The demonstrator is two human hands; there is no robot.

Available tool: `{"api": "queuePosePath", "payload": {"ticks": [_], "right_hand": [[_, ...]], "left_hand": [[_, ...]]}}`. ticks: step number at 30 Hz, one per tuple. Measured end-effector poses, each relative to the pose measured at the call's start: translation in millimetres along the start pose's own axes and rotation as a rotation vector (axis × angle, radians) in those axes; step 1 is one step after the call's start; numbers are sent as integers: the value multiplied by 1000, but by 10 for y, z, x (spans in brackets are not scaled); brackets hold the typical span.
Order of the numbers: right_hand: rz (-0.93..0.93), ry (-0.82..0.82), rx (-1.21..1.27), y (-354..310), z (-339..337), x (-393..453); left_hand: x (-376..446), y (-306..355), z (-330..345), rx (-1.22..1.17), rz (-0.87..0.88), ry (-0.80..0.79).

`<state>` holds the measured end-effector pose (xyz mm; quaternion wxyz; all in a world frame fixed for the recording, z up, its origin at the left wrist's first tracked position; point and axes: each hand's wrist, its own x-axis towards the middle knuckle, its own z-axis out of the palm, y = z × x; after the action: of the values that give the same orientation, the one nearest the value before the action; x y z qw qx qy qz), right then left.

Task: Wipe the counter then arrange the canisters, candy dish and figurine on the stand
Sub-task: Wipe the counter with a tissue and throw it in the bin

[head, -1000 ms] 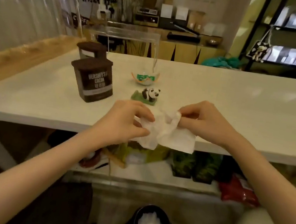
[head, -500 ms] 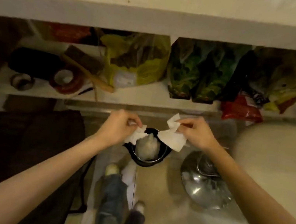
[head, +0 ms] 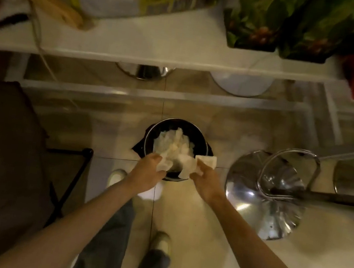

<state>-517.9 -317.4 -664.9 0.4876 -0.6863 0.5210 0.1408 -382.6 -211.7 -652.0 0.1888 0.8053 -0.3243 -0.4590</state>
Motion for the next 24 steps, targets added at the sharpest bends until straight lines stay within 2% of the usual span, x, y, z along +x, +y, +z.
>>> {"api": "queuePosePath", "payload": {"ticks": [3, 5, 8, 12, 15, 20, 24], "right_hand": [[-61, 11, -214, 166, 293, 352], [-85, 22, -301, 205, 440, 567], [-82, -50, -427, 226, 559, 876], [-59, -71, -393, 201, 606, 1115], [-35, -21, -340, 68, 488, 1049], [-43, -41, -186, -292, 150, 635], [-126, -62, -290, -677, -200, 109]], "left_hand": [[400, -166, 254, -32, 29, -45], [665, -287, 370, 22, 63, -62], [965, -439, 464, 178, 72, -76], [1103, -528, 440, 301, 73, -143], [1022, -480, 289, 288, 25, -165], [626, -192, -148, 246, -22, -128], [122, 174, -505, 277, -33, -116]]}}
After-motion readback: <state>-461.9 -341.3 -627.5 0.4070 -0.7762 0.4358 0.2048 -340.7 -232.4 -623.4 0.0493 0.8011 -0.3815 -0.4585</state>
